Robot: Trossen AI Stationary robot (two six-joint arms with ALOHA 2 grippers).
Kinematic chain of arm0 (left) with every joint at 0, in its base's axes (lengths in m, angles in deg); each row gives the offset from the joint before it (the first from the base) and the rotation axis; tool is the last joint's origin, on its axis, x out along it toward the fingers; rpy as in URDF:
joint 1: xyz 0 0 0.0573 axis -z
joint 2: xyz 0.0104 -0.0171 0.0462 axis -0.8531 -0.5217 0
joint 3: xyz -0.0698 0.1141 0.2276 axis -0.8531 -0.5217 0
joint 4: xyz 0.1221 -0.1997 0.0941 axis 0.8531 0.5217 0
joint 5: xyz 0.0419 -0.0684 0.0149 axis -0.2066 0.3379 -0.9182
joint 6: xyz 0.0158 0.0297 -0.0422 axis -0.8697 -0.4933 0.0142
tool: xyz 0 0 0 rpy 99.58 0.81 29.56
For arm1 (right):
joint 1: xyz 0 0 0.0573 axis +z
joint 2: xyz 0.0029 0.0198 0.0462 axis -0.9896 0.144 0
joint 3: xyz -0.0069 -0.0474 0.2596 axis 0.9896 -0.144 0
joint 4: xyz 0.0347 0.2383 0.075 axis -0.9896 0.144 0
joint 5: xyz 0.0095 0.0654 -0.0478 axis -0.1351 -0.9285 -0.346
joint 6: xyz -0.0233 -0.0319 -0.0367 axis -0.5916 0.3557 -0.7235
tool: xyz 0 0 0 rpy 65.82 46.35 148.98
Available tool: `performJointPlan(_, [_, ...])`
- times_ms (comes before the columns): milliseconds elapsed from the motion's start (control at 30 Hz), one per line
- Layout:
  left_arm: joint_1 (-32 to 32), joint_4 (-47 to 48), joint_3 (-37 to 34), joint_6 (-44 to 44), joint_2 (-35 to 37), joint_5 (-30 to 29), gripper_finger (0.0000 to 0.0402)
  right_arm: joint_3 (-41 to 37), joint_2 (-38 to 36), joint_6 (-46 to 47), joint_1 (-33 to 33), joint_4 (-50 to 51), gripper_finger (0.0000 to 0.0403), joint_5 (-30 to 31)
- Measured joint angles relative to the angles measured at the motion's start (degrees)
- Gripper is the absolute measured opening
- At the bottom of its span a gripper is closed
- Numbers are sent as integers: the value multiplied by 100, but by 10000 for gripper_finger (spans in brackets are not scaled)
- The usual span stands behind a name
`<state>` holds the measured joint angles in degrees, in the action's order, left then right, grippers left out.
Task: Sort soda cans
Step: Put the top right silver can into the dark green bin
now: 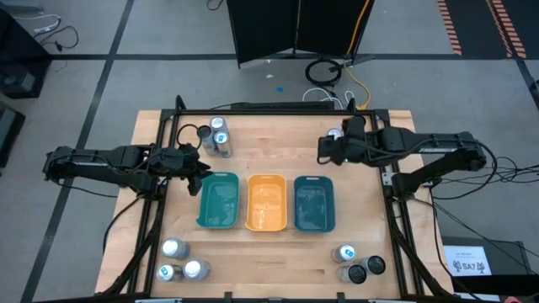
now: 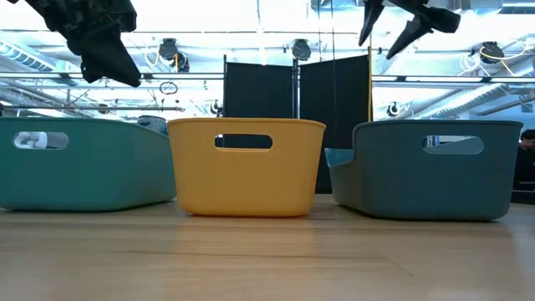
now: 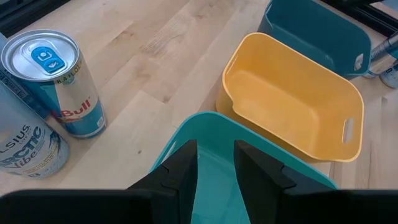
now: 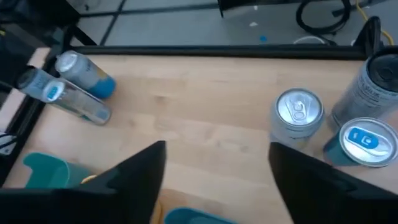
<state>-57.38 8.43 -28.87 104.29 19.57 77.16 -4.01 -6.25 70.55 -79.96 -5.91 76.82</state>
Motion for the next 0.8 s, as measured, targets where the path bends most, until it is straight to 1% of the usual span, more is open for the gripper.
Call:
performJointPlan(133, [-1,0,0,0,-1,0,115,0,0,-85,-201,6,344,-81])
performJointPlan(267, [-2,0,0,3,1,0,115,0,0,-66,-293,5,378,-79])
performJointPlan(367, [-2,-47,0,2,0,-40,115,0,0,-61,-294,-34,386,-106])
performJointPlan(500, [-2,-154,0,0,-2,-184,115,0,0,-70,-265,-179,387,-128])
performJointPlan(667, [-1,-347,0,4,-2,-192,115,0,0,-72,-265,-295,387,-138])
performJointPlan(800, [-2,-411,0,11,-2,-270,115,0,0,94,-265,-297,387,-139])
